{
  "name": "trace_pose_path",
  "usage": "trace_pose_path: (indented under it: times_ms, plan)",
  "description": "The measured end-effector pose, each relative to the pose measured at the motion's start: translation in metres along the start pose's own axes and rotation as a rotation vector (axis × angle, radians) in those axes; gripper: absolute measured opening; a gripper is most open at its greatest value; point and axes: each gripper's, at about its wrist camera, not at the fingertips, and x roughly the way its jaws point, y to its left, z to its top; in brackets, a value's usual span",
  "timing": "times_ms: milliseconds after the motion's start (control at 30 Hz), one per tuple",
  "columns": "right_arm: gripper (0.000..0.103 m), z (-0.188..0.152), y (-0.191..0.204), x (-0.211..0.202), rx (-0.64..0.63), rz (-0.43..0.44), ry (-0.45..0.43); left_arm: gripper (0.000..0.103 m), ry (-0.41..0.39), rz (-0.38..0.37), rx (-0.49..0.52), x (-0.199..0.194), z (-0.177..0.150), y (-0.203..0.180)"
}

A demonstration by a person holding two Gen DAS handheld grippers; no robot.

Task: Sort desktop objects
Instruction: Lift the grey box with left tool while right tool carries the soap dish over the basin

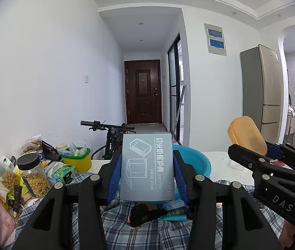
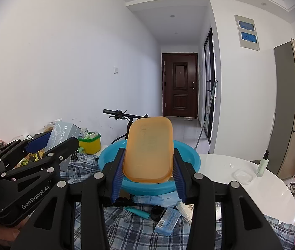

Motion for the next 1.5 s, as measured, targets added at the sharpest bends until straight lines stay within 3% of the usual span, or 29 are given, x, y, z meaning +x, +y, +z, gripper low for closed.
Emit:
trace_pose_path:
  times_ms: [600,1500]
  plan:
    - [0.041,0.015,-0.002,0.017,-0.005,-0.008,-0.016,0.049,-0.009,-0.002,0.027,0.028,0.019,-0.004]
    - [0.041,0.06,-0.037,0.124,0.011,-0.031,-0.021,0.049,0.022,-0.021,0.001,0.155,0.063,0.014]
